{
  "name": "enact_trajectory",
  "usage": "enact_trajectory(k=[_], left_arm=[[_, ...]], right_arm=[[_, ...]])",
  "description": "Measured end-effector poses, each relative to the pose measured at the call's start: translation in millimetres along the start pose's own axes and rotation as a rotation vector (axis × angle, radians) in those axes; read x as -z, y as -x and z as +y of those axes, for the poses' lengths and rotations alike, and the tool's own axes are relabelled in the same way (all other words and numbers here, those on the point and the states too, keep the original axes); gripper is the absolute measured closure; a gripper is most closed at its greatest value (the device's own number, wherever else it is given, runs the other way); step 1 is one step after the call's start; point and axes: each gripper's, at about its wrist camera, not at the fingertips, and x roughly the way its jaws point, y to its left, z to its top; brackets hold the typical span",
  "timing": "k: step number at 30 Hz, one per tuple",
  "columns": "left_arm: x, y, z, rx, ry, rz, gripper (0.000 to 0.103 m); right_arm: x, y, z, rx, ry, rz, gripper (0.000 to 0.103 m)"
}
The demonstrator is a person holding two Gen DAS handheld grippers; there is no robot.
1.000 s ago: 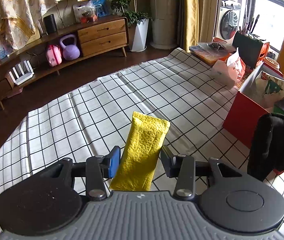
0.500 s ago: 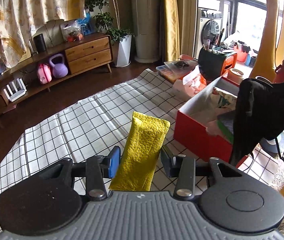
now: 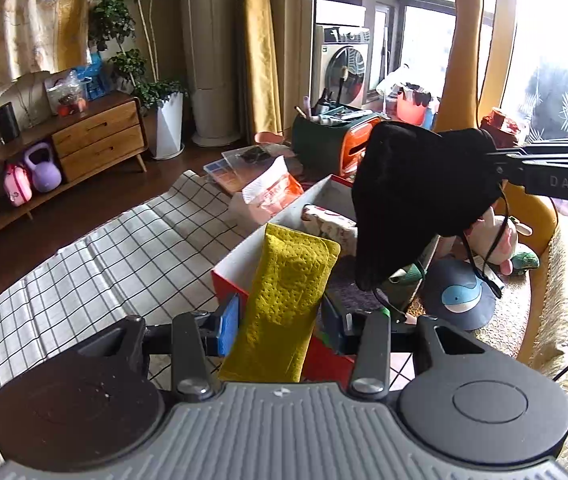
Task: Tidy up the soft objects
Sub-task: 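Lift and carry the yellow sponge and black cloth with both tools over the red box, then open both tools to drop the yellow sponge and black cloth into the box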
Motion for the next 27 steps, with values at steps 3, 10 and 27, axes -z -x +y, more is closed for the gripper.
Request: enact_trajectory(k=[3,10,27], left_arm=[[-6.6,-17.3,-18.6,0.026,-0.020,0.010,0.060],[-17.4,-63.1,-47.9,0.066,-0.041,0.045,0.060],[-31.8,-167.1,-24.9,-0.022,0.037,0.125,0.063]], right_arm=[[1.9,-19.6,-22.7,0.043,-0.047,0.018,0.093],[11.5,-60.4,-55.5,0.107,-0.100,0.046,0.093],[67.2,-150.9,-63.4,0.162,-0.078,0.231,0.092]])
